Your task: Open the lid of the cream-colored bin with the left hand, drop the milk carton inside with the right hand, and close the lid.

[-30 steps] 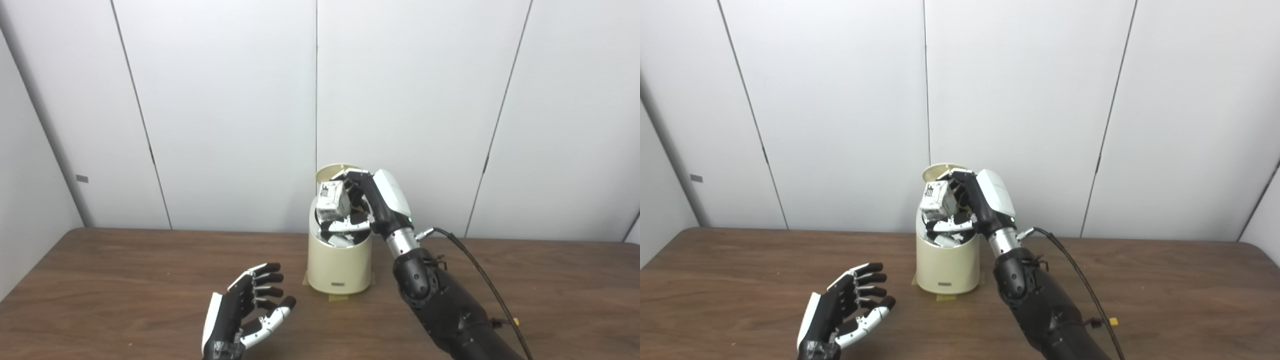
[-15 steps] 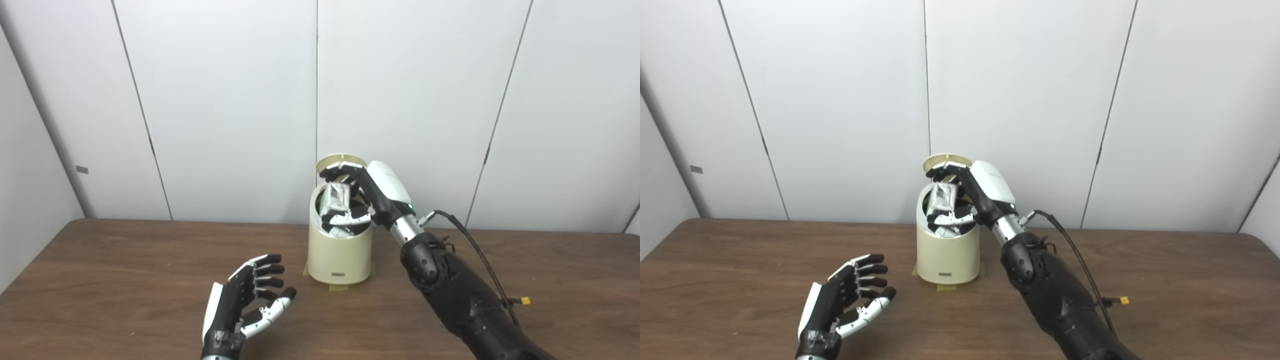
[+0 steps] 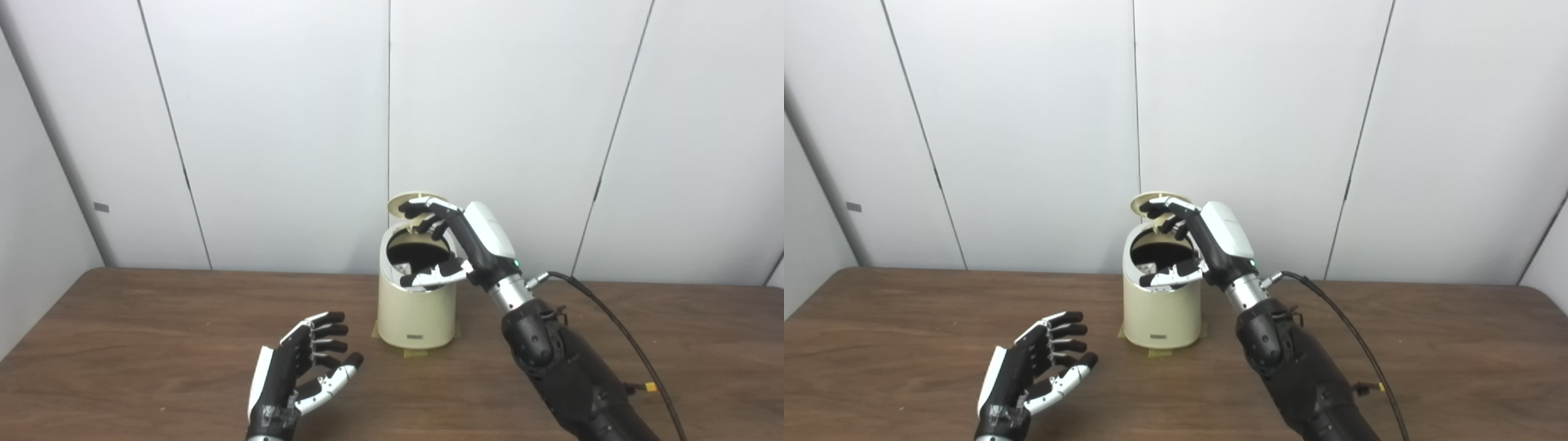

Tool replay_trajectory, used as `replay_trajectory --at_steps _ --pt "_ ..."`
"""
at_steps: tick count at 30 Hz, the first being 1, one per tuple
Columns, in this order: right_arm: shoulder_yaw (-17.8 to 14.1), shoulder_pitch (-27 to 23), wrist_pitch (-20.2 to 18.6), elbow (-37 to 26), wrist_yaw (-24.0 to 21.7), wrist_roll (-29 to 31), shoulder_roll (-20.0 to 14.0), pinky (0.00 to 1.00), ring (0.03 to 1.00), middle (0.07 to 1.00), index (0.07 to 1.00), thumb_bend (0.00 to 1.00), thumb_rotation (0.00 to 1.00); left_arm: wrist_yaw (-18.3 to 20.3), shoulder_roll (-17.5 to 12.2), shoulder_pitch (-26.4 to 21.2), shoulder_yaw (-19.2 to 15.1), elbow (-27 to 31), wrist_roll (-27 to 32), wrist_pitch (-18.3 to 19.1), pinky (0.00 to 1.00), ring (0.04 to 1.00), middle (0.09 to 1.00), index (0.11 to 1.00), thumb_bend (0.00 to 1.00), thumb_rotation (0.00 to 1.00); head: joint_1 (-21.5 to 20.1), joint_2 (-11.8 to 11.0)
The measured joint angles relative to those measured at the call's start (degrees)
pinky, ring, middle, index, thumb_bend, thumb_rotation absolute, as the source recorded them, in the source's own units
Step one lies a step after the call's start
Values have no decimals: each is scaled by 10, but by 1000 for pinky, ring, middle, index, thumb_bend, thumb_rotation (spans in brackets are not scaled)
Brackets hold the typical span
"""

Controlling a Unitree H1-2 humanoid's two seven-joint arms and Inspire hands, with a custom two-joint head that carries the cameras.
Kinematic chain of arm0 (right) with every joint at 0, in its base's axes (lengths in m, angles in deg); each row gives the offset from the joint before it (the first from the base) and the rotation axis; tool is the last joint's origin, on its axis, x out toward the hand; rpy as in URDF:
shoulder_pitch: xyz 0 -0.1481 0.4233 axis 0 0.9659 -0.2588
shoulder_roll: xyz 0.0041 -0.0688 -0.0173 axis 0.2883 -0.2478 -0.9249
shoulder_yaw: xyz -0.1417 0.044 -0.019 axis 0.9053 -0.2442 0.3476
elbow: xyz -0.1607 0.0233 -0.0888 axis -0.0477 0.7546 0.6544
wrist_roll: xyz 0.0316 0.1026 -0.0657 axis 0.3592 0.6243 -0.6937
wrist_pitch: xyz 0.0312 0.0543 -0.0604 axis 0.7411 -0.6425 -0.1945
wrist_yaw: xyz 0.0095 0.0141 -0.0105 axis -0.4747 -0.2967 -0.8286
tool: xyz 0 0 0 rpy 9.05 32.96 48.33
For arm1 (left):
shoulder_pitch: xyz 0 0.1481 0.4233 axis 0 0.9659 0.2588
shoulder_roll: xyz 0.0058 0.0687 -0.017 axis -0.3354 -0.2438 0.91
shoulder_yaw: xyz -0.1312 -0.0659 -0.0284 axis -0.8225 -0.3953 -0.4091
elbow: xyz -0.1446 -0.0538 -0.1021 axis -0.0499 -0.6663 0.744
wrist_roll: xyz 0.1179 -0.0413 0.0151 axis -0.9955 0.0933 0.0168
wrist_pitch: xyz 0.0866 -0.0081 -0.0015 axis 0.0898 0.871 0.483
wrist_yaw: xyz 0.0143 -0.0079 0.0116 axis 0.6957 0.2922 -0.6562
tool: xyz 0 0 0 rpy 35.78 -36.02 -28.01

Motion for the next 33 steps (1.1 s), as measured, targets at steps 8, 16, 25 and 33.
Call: replay_trajectory --at_steps 8,16,25,33 --pt "-9 56 1 -124 23 57 -14 369 476 601 634 802 99 11 -4 0 -1 -1 11 0 536 628 702 726 584 61 -4 0" --pt "-43 150 3 -262 25 159 -22 378 437 463 525 535 7 12 -7 0 -1 -2 10 0 541 631 711 728 581 55 -5 -2" --pt "-90 314 -64 -330 -82 265 -51 605 716 838 859 779 348 12 -14 -3 -5 -8 10 0 534 628 698 723 577 65 -10 -5" --pt "-124 339 -65 -323 -170 322 -56 735 806 874 878 812 344 15 -18 -4 -6 -6 12 0 555 647 707 727 580 96 1 -8"
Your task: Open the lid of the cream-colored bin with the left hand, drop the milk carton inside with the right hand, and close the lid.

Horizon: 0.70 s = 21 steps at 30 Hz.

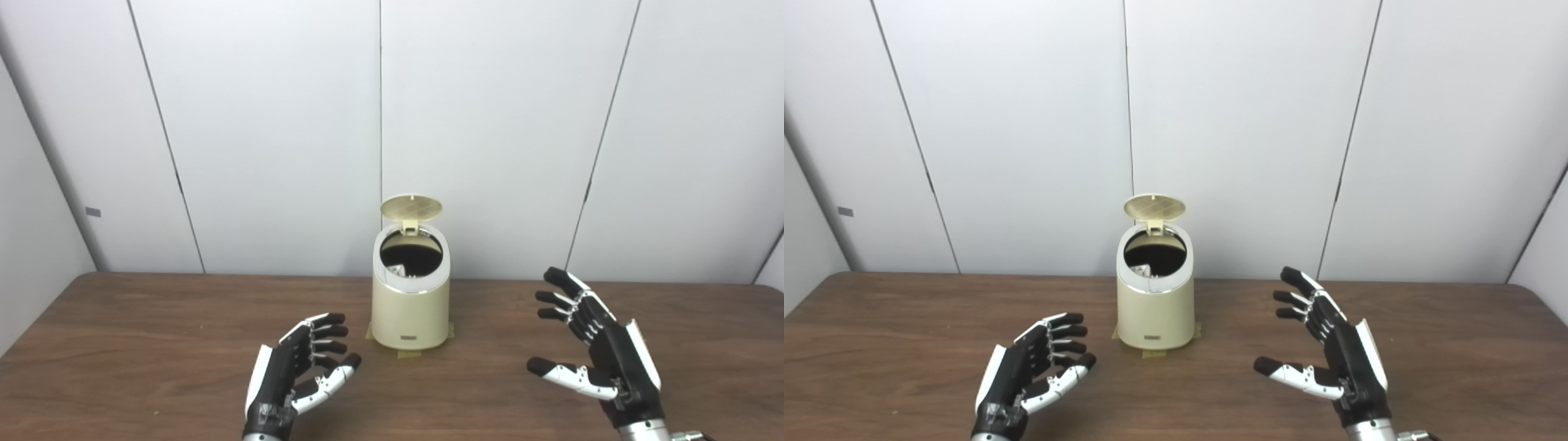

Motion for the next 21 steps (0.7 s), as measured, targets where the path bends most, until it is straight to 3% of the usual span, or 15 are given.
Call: replay_trajectory --at_steps 5,8,11,16,21 --pt "-22 7 16 26 -11 9 16 726 798 883 879 799 351 7 -13 1 -1 2 5 -13 647 750 786 789 637 233 -3 0" --pt "-31 12 23 31 -18 11 24 696 792 877 870 802 355 11 -29 -8 6 6 -14 -19 757 818 841 850 736 332 -6 -4" --pt "-38 16 23 31 -22 12 26 683 790 881 873 795 367 20 -46 -45 7 6 -27 -16 791 877 892 909 831 391 -5 -6" --pt "-43 16 22 32 -25 7 31 678 785 889 875 777 374 49 -72 -144 10 3 -20 3 786 909 926 939 842 336 -6 -11" --pt "-50 16 22 32 -27 7 35 673 772 879 866 790 378 67 -76 -212 20 -20 -26 23 824 932 938 955 866 352 -6 -13"
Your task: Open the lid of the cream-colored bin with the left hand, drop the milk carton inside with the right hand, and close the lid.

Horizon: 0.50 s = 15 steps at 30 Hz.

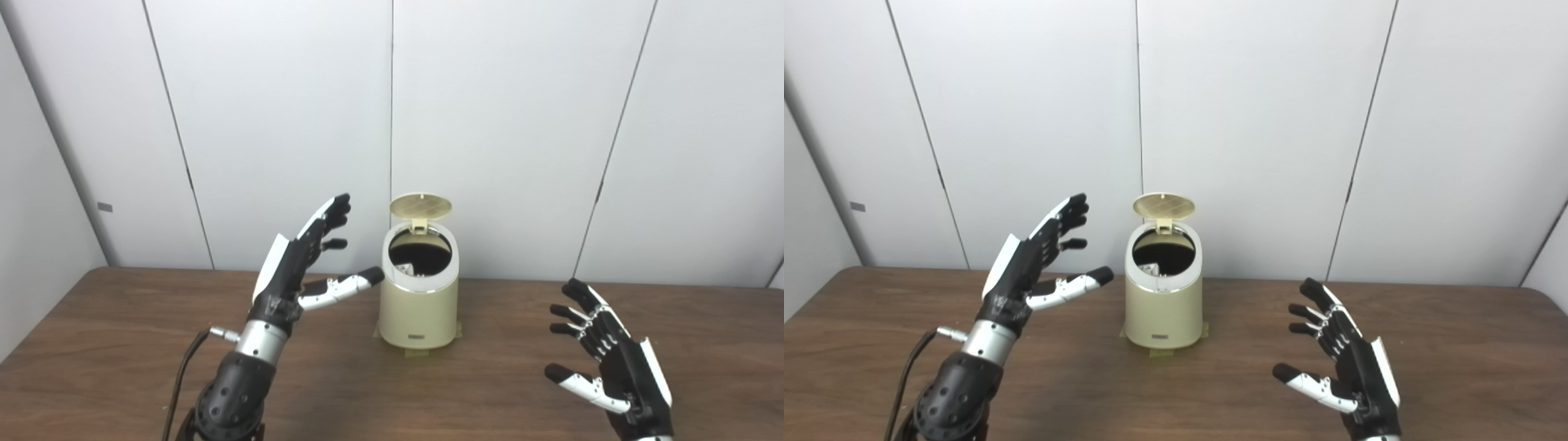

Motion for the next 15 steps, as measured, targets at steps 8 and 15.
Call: replay_trajectory --at_steps 8,15 --pt "-3 1 -2 -5 -1 -9 5 673 782 885 865 776 385 6 -4 -50 18 -49 -37 30 897 964 958 984 926 370 -4 -3" --pt "-4 1 -3 -7 -1 -11 8 645 771 878 861 764 379 21 -17 -114 49 -95 -89 58 912 1000 998 997 956 445 -8 -2"
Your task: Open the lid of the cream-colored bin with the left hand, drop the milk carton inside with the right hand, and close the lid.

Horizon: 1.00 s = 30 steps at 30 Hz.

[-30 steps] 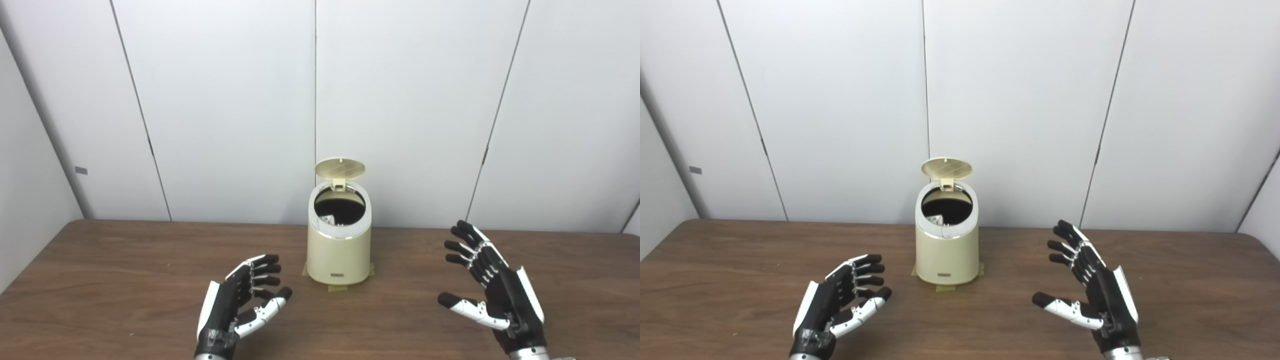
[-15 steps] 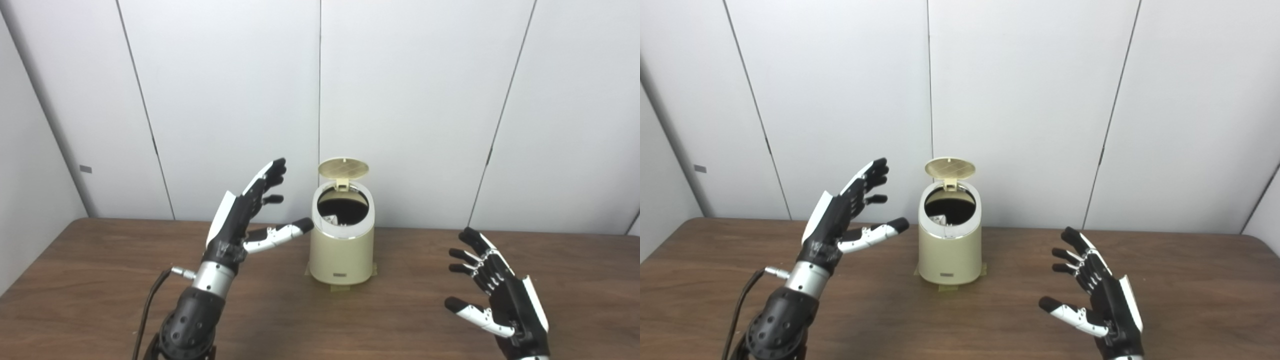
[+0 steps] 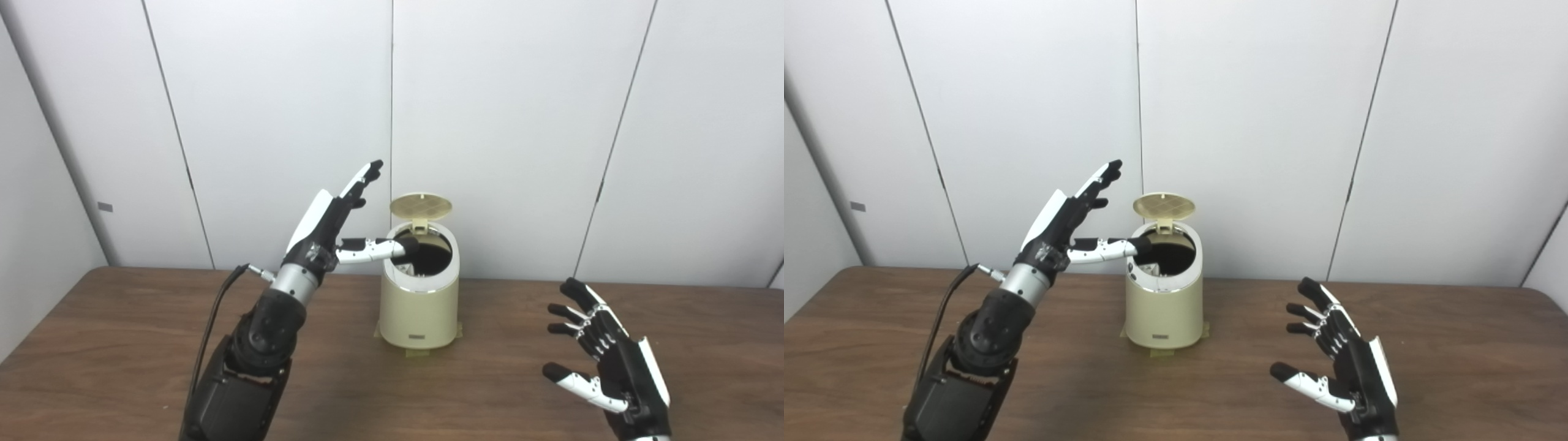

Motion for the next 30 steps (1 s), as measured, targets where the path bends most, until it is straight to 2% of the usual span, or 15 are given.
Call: replay_trajectory --at_steps 3,7,12,17,23,30 --pt "0 1 -3 -5 0 0 1 643 769 884 866 756 369 9 -7 -22 26 -21 -30 20 889 1000 1000 990 953 430 -4 -1" --pt "0 2 -3 -9 -1 -4 2 645 774 882 867 745 357 12 -8 -36 45 -59 -51 20 867 1000 1000 979 961 435 -6 -1" --pt "1 4 -9 -14 -1 -12 5 629 762 874 853 737 365 20 -19 -41 71 -80 -78 8 988 1000 996 963 959 431 -11 0" --pt "3 6 -23 -28 -1 -16 14 619 758 877 850 752 379 50 -34 -58 80 -81 -83 7 1000 1000 958 927 984 427 -13 -2" --pt "5 7 -35 -37 -1 -21 21 603 746 869 849 755 393 87 -39 -64 90 -81 -83 7 1000 1000 916 884 955 393 -20 -3" --pt "13 8 -67 -62 -2 -26 29 595 741 866 847 775 408 107 -54 -64 94 -76 -86 -2 1000 1000 900 870 957 403 -23 -1"
